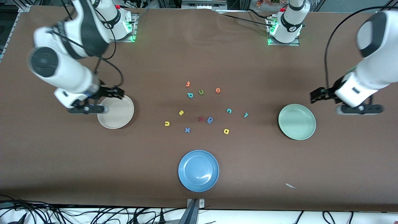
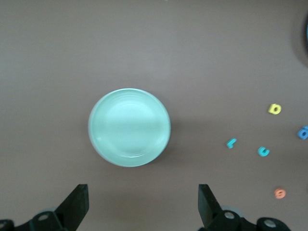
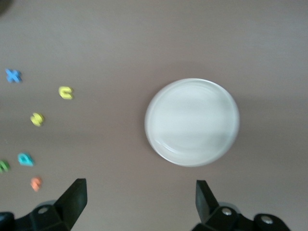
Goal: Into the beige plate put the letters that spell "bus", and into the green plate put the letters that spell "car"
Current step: 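Reach the right gripper to the yellow c while the left gripper reaches teal c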
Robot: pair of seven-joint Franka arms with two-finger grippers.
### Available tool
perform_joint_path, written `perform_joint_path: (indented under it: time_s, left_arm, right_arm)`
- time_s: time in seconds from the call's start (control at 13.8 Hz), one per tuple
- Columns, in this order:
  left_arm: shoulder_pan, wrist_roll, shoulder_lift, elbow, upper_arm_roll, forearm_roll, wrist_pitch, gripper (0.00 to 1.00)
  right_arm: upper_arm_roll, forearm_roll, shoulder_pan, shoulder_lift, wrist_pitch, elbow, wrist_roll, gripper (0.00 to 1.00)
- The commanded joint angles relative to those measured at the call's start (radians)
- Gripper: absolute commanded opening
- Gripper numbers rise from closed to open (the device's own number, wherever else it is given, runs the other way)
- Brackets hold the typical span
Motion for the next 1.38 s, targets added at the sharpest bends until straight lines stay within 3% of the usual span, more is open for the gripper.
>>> perform_joint_path:
  time_s: [0.0,0.14,0.36,0.58,0.94,1.3]
  left_arm:
    - [-0.004,-0.128,0.063,-0.004,-0.076,-0.002,0.072,1.00]
    - [-0.007,-0.216,0.124,-0.006,-0.133,-0.002,0.133,1.00]
    - [-0.080,-0.326,0.213,-0.039,-0.158,0.004,0.239,1.00]
    - [-0.160,-0.417,0.257,-0.156,-0.158,0.010,0.447,1.00]
    - [-0.269,-0.420,0.400,-0.145,-0.159,0.066,0.495,1.00]
    - [-0.287,-0.361,0.437,-0.144,-0.159,0.102,0.495,1.00]
  right_arm:
    - [-0.008,0.005,0.064,0.100,0.114,0.027,0.097,1.00]
    - [-0.007,0.006,0.102,0.166,0.213,0.027,0.126,0.96]
    - [-0.007,0.005,0.142,0.275,0.368,0.036,0.203,0.69]
    - [-0.008,-0.007,0.199,0.364,0.461,0.067,0.325,0.69]
    - [-0.013,-0.037,0.213,0.436,0.561,0.070,0.340,0.65]
    - [-0.014,-0.063,0.211,0.470,0.602,0.070,0.341,0.65]
